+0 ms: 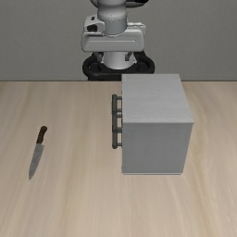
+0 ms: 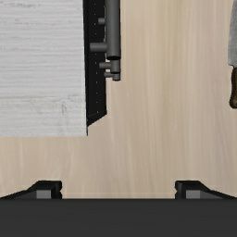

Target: Pick up the knife and place it on the top of the cabinet

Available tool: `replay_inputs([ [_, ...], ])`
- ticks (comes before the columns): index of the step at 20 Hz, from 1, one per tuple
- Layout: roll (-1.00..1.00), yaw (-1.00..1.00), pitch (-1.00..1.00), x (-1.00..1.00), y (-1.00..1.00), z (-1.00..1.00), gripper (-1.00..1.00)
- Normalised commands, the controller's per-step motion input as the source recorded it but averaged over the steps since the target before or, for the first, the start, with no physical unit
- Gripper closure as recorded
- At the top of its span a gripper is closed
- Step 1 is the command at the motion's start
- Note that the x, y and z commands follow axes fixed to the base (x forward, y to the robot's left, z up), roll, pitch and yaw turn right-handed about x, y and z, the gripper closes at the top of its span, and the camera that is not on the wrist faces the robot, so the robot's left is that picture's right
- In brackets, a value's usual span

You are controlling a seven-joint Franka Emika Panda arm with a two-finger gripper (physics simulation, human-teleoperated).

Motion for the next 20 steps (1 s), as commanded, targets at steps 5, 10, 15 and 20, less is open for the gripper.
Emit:
replay_inputs([
  [5, 0.00, 0.00, 0.00, 0.00, -1.00, 0.00, -1.00],
  [10, 0.00, 0.00, 0.00, 0.00, -1.00, 0.00, -1.00],
  [15, 0.00, 0.00, 0.00, 0.00, -1.00, 0.00, -1.00],
  [20, 0.00, 0.00, 0.00, 0.00, -1.00, 0.00, -1.00],
])
